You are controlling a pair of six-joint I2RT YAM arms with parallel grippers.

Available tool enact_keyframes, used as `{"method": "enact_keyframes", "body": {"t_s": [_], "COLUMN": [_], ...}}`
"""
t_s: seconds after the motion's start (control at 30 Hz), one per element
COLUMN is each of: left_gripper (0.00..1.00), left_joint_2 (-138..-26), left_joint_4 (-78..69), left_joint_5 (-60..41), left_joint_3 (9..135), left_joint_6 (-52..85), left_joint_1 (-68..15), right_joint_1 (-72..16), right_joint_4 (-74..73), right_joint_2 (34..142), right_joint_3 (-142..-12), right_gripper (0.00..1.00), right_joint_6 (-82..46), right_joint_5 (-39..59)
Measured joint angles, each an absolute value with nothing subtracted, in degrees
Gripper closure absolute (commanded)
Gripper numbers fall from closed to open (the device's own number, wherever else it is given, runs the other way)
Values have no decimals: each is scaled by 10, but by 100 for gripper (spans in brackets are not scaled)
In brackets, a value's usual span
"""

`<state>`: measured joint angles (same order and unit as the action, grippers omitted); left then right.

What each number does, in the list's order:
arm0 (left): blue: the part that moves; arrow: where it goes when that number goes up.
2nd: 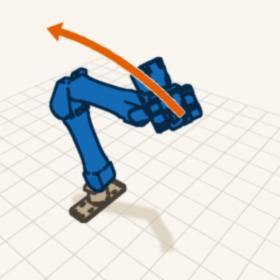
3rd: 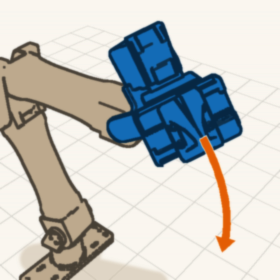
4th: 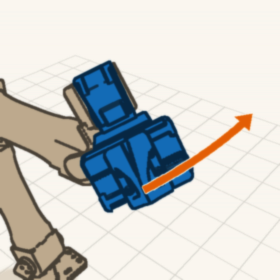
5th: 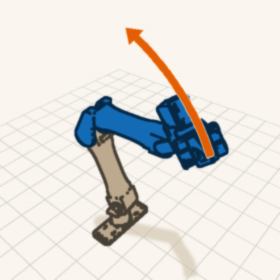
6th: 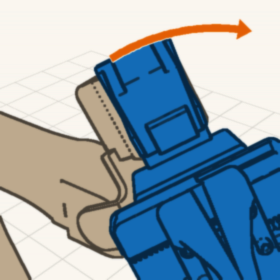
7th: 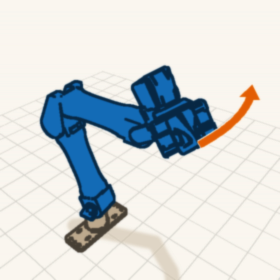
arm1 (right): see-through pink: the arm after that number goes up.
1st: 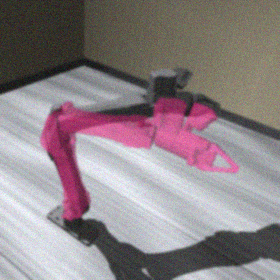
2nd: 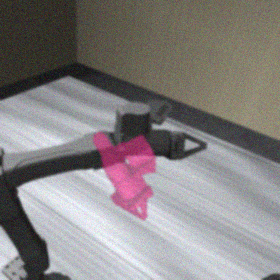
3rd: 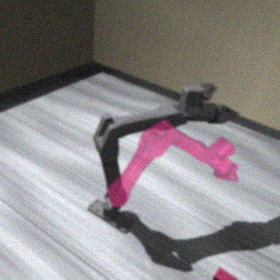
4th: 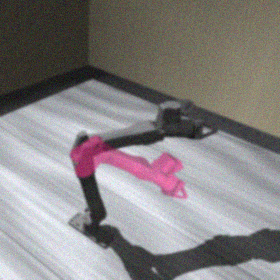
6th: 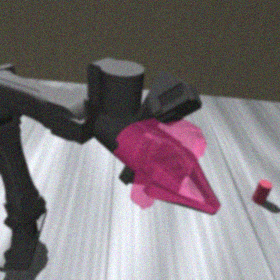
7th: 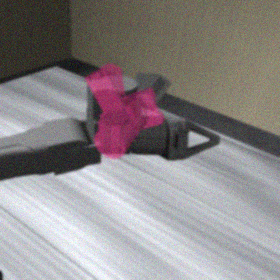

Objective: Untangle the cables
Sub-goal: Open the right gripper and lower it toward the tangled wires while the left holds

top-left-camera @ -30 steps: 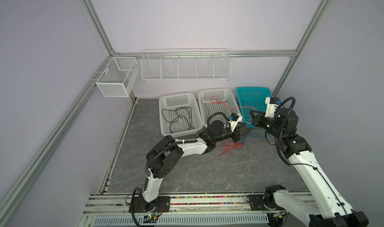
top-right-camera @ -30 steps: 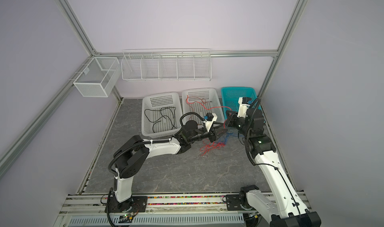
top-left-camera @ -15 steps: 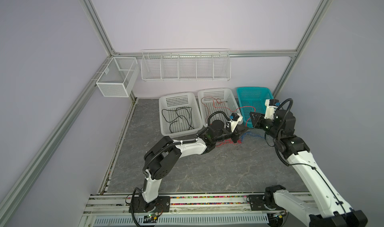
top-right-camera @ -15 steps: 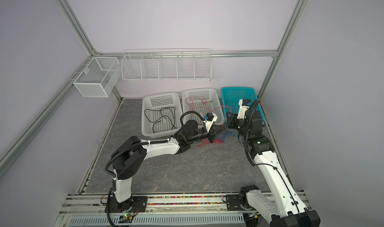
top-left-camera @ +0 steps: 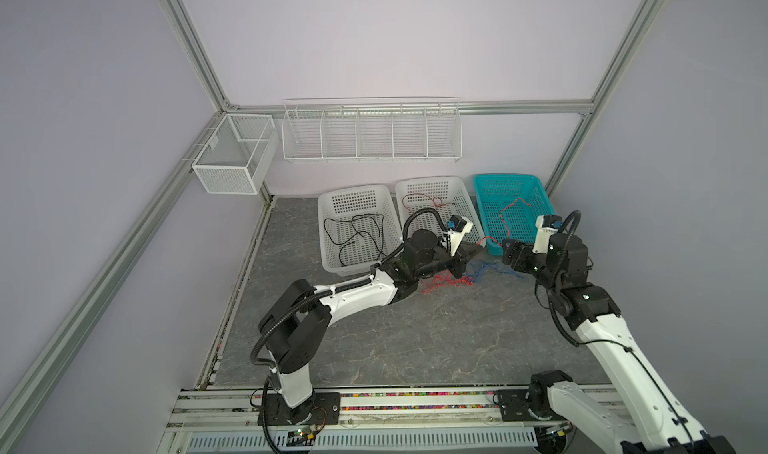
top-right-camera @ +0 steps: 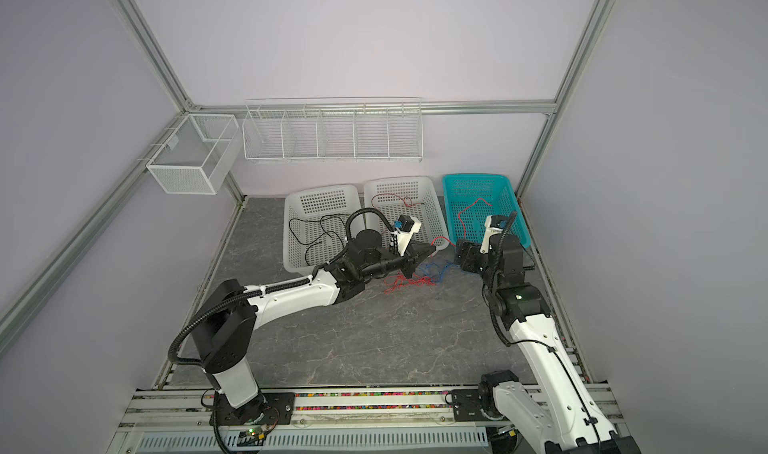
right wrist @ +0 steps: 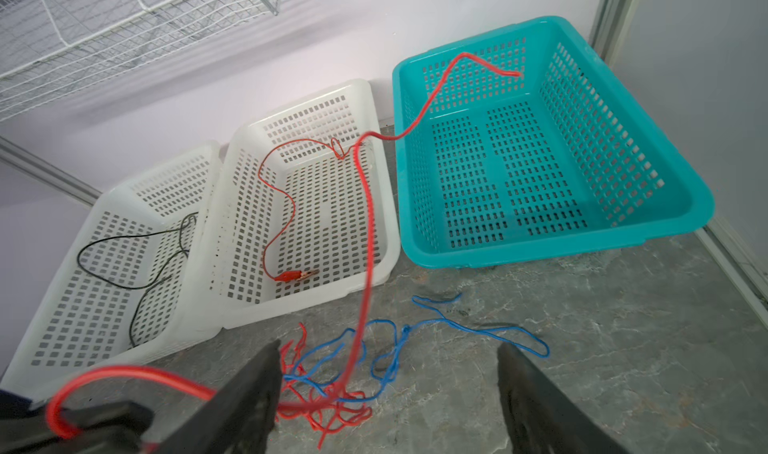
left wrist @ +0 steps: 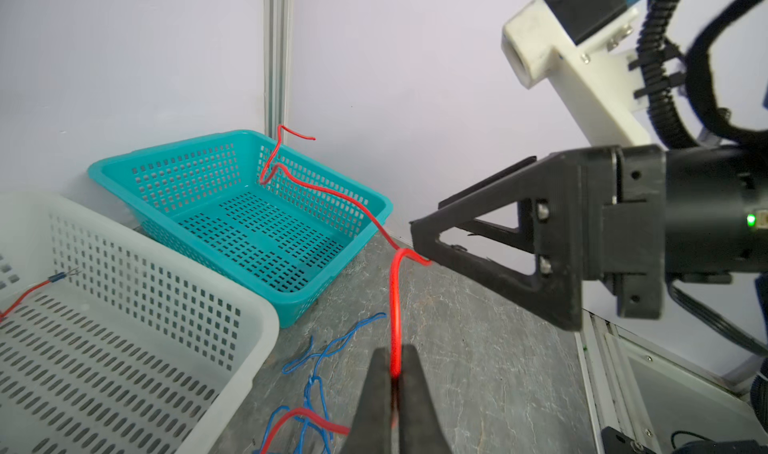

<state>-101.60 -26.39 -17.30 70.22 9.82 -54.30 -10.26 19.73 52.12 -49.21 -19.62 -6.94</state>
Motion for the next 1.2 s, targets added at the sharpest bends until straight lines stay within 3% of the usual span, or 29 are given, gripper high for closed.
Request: {"method": "enact_keyframes", "body": {"t_s": [0.17,0.4,0.77,1.2], "left_gripper": [100,100,100,100], "left_joint_2": [-999,-975,-959,-949], "left_joint_4": [-243,-162,-111,-87], "left_joint_5": [-154,-120,-126,-140], "left_joint_3": [702,733,754,755], "left_joint_6": [109,110,140,152], "left_joint_1": [-523,-514,-514,-514], "right_joint_1": [-102,-108,-218,-245], "right_joint_4": [207,167,29,-95], "right_joint_2": [504,499,634,782], "right_joint_3": [-459,-362,-355,-397], "right_gripper": [14,14,13,30], "right_joint_6": [-190,-169,-138,-140], "right_joint_5": [-70,26,69,91]}}
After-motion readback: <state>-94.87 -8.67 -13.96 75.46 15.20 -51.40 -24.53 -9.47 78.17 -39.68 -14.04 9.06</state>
